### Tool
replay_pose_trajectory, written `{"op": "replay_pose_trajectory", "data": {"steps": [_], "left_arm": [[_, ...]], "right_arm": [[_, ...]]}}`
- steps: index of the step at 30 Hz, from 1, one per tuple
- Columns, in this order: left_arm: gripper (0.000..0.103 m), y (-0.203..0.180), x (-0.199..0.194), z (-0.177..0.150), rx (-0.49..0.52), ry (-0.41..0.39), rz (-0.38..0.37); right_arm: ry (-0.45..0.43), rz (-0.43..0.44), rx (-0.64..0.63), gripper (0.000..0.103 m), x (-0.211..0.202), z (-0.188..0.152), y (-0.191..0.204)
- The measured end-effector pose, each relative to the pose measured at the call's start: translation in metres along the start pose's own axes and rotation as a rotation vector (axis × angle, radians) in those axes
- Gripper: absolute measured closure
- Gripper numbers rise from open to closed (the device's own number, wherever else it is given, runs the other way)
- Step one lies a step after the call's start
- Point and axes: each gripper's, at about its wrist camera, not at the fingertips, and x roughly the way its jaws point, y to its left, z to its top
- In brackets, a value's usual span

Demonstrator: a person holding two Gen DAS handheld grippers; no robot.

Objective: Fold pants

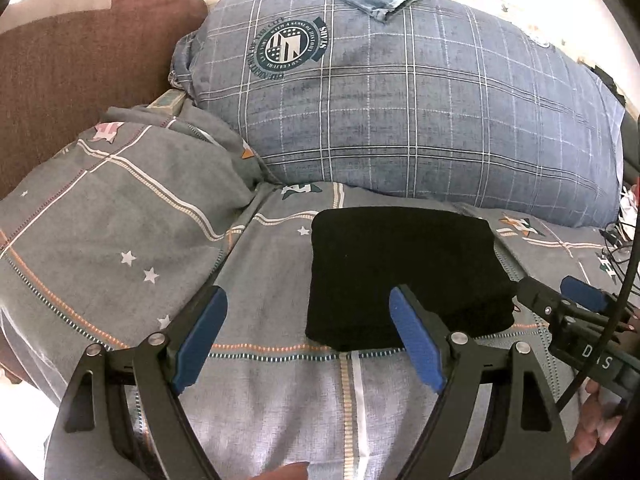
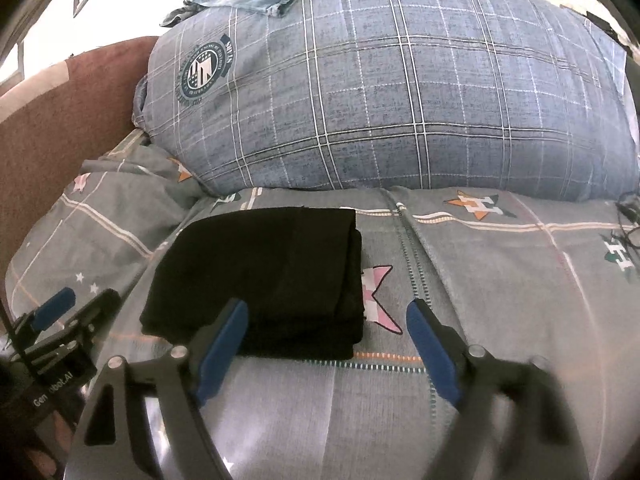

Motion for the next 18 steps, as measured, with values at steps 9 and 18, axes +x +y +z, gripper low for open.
{"op": "replay_pose_trajectory", "data": {"steps": [9, 18], "left_arm": [[0.019, 0.0002, 0.0022, -0.0005, -0.016, 0.007, -0.015], [0.019, 0.0014, 0.0057, -0.0018, -0.025, 0.023, -0.024]], "right_arm": [[0.013, 0.002, 0.005, 0.02, 0.0023, -0.0028, -0.0027], [0.023, -0.001, -0.006, 0.02, 0.006, -0.0051, -0.0008]]}}
